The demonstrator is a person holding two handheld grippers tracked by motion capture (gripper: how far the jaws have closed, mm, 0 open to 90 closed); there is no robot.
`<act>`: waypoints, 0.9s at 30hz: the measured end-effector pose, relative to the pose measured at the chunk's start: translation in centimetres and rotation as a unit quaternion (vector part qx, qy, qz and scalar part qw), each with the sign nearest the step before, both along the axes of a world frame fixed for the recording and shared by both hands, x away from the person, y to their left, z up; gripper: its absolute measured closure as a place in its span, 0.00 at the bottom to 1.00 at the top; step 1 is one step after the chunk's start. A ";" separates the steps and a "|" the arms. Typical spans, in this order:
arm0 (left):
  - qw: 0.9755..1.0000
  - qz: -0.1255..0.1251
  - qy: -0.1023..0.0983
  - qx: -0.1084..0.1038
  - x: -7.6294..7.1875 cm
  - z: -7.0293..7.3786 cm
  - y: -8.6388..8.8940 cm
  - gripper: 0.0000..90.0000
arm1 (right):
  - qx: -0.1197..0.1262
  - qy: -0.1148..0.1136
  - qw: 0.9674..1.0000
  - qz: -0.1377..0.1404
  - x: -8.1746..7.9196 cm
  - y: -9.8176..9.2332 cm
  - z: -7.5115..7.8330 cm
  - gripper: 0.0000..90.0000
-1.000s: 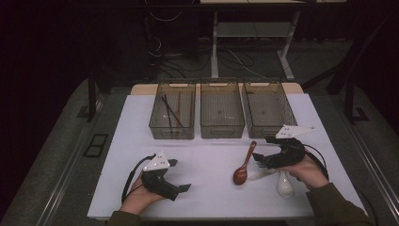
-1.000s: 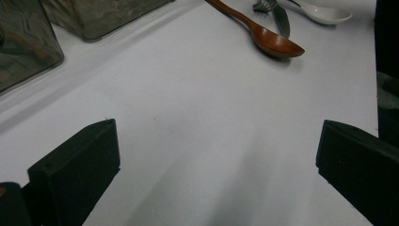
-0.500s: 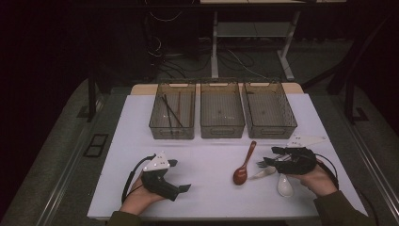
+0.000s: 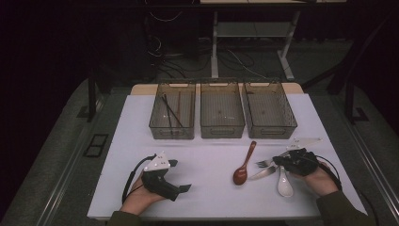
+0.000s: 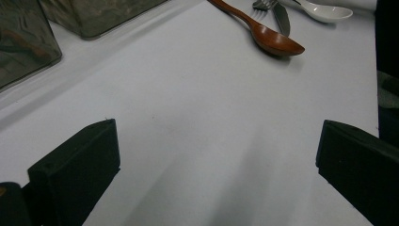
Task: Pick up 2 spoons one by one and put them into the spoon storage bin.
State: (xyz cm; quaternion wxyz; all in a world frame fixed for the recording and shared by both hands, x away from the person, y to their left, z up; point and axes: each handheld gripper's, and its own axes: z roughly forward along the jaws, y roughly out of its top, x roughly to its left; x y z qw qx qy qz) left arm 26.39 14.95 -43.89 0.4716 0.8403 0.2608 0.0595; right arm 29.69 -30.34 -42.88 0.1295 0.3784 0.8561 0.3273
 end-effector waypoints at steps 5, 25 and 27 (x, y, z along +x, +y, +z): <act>1.000 0.001 -0.001 0.000 0.0 0.0 0.0 0.00 | -0.013 0.007 1.000 -0.011 0.0 -0.3 -0.3 0.99; 1.000 0.001 0.000 -0.001 0.0 0.0 0.0 0.00 | -0.040 0.019 0.998 -0.035 -0.8 -2.0 -0.6 0.99; 1.000 0.000 0.000 0.000 0.1 0.0 0.0 0.00 | -0.043 0.021 0.998 -0.036 -0.9 -2.2 -0.7 0.99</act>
